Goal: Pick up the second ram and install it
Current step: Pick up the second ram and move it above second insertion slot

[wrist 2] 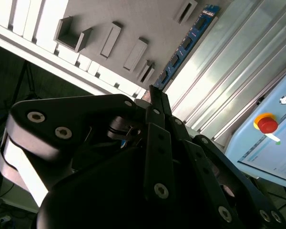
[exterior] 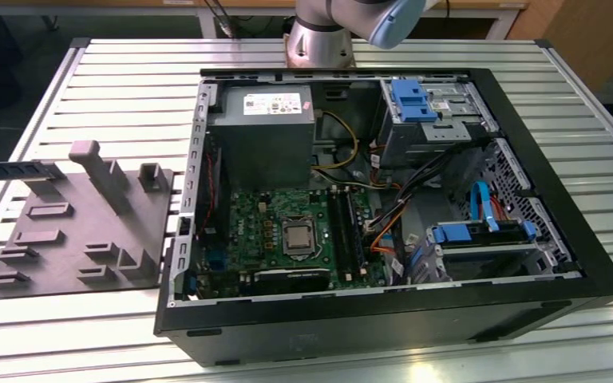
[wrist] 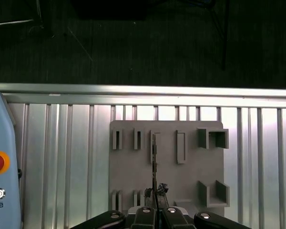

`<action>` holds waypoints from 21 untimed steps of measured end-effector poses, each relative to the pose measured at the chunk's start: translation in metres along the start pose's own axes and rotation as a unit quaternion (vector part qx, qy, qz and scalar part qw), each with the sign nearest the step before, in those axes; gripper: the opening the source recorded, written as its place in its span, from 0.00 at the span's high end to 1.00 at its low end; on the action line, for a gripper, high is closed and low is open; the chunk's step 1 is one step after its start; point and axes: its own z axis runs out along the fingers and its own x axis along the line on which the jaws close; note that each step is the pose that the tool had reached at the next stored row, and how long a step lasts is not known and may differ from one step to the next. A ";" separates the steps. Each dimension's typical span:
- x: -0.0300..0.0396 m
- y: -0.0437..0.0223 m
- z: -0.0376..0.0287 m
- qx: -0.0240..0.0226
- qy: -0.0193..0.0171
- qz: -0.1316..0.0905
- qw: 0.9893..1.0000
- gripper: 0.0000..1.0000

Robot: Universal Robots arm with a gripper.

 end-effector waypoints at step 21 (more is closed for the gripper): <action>-0.0004 0.0004 -0.0075 0.000 0.000 0.000 1.000 0.88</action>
